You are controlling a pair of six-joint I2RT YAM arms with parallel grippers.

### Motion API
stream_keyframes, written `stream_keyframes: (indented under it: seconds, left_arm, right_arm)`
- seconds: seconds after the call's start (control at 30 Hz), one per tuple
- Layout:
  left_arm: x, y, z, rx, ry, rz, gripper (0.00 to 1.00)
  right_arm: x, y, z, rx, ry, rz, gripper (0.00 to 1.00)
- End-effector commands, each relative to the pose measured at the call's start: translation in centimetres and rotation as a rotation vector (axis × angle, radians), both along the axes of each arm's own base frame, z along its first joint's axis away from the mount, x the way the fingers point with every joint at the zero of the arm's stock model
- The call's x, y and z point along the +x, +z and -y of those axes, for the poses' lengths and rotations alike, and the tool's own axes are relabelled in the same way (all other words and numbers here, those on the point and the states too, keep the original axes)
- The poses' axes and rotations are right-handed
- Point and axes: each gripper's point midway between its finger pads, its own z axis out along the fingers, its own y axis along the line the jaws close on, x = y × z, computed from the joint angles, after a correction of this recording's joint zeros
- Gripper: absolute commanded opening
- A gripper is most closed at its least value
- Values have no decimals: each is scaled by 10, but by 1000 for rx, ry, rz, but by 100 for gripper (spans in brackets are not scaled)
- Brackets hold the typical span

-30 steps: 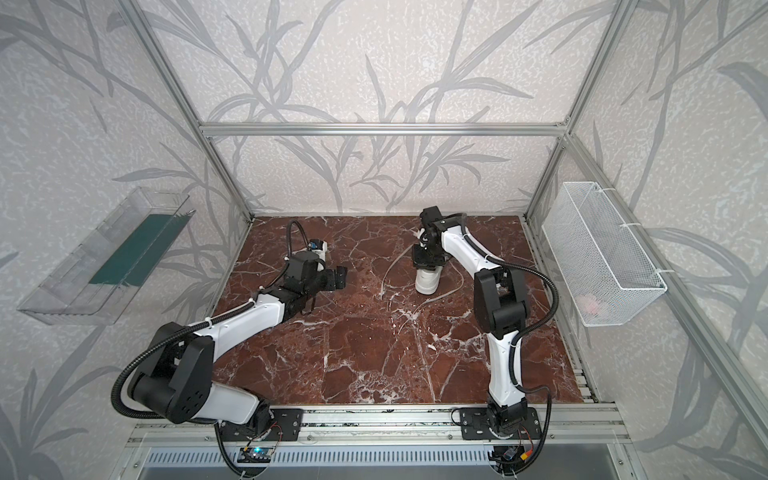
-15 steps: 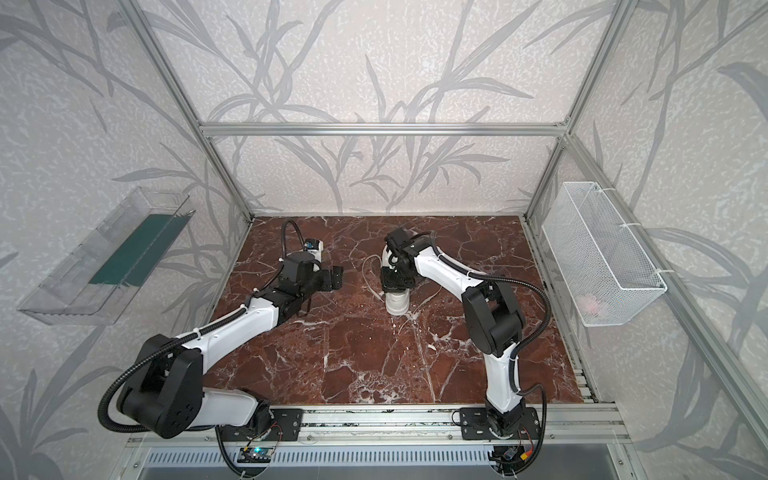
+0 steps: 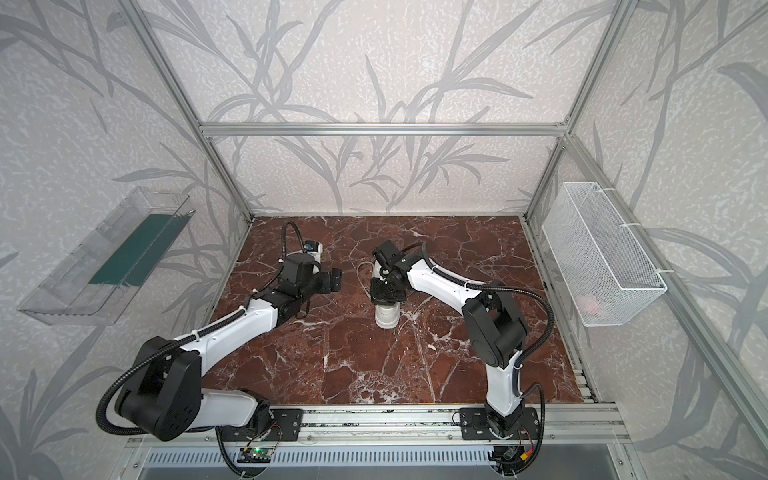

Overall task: Tie the shoes
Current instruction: 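Lift the sneaker with the right gripper and carry it toward the table center, then lower the sneaker onto the table center and open the right gripper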

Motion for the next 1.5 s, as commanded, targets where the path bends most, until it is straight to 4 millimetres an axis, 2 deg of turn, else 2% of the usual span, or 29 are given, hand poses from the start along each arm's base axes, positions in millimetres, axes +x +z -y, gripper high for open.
stream_keyframes:
  seconds: [0.0,0.1,0.17,0.37,0.43,0.5,0.53,0.8,0.9,1.03,1.13,1.2,1.23,1.47]
  left_arm:
    - [-6,-5,-4,6,6,-22,94]
    - [-6,-7,-3,8,-1,-32,94]
    - [-6,-9,-2,11,-4,-40,94]
    - [-5,-17,-1,26,-12,-67,94]
    - [-5,-20,-1,28,-14,-74,94]
    - [-3,-22,0,25,-13,-78,94]
    - [-3,-23,1,22,-14,-80,94]
    - [0,-29,5,9,-19,-101,93]
    - [0,-33,5,12,-20,-108,93]
    - [1,-35,7,6,-23,-118,93]
    - [1,-35,7,6,-22,-120,93]
    - [0,-37,6,12,-22,-126,93]
    - [0,-37,6,17,-23,-127,93]
    - [-1,-41,5,33,-24,-137,93]
  right_arm:
    - [-16,12,-2,26,0,-43,16]
    - [-14,20,-3,37,2,-24,32]
    - [-14,27,-2,39,-3,-13,38]
    - [-15,49,9,39,-17,36,43]
    - [-15,59,16,33,-32,67,45]
    - [-13,59,25,16,-53,87,46]
    - [-12,69,32,23,-70,120,47]
    - [-2,43,105,-143,-249,162,48]
    - [-1,26,124,-220,-290,167,48]
    - [-3,0,128,-264,-293,108,47]
    - [-4,-21,123,-267,-288,64,46]
    - [-4,-27,118,-252,-283,47,44]
    - [-5,-40,117,-266,-281,15,43]
    - [-5,-61,112,-273,-270,-24,33]
